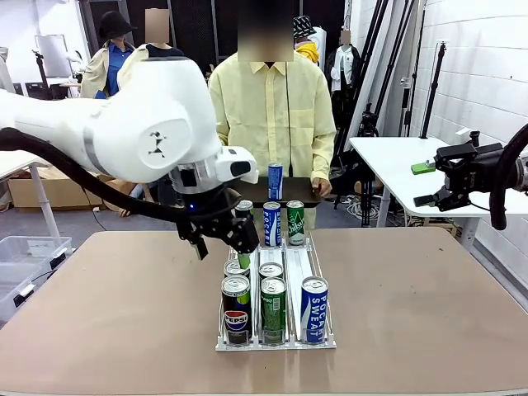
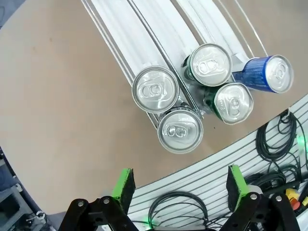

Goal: Retrieve and hand over the desired beverage to the person.
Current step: Pick up another can of the same type that the person held from the Automatic Can Dispenser.

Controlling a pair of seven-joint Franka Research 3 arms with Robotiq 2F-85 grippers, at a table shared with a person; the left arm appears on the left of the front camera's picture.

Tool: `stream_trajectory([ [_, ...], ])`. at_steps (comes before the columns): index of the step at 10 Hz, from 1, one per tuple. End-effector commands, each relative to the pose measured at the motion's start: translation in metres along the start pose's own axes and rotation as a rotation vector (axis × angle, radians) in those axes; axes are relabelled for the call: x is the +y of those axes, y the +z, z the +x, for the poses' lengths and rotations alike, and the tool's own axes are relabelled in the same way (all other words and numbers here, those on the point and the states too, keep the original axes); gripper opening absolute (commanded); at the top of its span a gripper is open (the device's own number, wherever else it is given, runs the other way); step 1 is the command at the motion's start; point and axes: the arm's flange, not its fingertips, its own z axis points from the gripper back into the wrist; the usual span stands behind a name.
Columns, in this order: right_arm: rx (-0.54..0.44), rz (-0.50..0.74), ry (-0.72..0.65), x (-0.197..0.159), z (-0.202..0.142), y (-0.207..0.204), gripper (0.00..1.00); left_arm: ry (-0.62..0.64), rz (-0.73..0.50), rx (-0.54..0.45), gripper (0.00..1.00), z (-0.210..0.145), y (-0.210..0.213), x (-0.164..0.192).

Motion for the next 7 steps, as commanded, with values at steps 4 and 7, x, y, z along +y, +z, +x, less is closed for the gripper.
stream_trajectory([
  [4, -0.001, 0.006, 0.001, 0.0, -0.001, 0.0, 1.0, 0.071, 0.06, -0.005, 1.0, 0.01, -0.029, -0.016],
  [7, -0.001, 0.006, 0.001, 0.0, -0.001, 0.0, 1.0, 0.099, 0.108, -0.006, 1.0, 0.009, -0.043, -0.018],
])
